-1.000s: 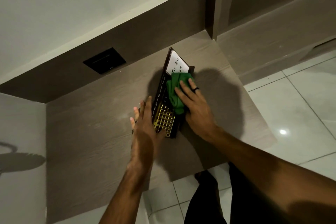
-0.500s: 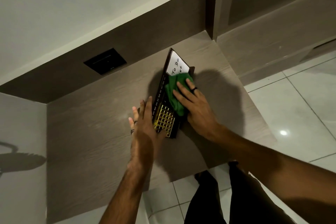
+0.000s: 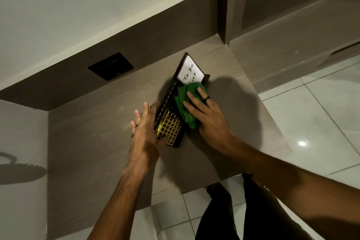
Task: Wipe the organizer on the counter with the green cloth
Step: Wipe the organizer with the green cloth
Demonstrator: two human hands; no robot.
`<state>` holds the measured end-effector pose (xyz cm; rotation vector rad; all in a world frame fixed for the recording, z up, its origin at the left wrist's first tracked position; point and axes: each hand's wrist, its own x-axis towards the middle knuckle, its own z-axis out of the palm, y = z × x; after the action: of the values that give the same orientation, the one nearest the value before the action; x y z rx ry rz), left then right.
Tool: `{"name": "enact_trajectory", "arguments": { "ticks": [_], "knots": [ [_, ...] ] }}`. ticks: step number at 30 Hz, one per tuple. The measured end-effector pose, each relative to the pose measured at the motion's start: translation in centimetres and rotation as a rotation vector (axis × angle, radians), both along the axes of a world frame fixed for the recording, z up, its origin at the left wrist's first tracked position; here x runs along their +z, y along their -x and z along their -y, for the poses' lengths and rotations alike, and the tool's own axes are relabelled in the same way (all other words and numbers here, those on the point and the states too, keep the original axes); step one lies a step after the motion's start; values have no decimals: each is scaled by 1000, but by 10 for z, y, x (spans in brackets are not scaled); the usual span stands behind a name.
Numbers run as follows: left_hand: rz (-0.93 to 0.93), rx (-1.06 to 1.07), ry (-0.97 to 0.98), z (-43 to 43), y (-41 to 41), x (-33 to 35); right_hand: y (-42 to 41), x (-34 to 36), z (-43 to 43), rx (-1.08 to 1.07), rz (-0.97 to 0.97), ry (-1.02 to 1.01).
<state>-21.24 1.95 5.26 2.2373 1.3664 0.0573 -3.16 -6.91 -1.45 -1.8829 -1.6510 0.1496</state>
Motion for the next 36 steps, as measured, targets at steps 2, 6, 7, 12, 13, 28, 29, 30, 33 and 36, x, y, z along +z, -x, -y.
{"name": "enact_trajectory", "arguments": {
  "ticks": [2, 6, 7, 12, 13, 28, 29, 30, 33, 36],
  "knots": [
    [0, -28, 12, -4, 2, 1, 19, -12, 21, 77, 20, 20],
    [4, -126, 12, -9, 11, 4, 44, -9, 27, 309, 48, -44],
    [8, -134, 19, -9, 11, 6, 42, -4, 20, 317, 50, -59],
    [3, -172, 38, -9, 8, 15, 4, 4, 0, 80, 45, -27],
    [-2, -178, 48, -10, 7, 17, 1, 1, 4, 39, 41, 1],
    [-40, -181, 15, -10, 11, 12, -5, 38, -20, 261, 141, -132],
    [-47, -179, 13, -10, 11, 12, -19, 42, -28, 216, 154, -136],
    [-50, -177, 18, -10, 11, 12, -32, 44, -36, 179, 162, -131],
    [-33, -168, 43, -9, 10, 14, -66, 41, -47, 78, 112, -64],
    [-35, -162, 54, -8, 8, 17, -81, 32, -50, -123, 8, 17]
  ]
}}
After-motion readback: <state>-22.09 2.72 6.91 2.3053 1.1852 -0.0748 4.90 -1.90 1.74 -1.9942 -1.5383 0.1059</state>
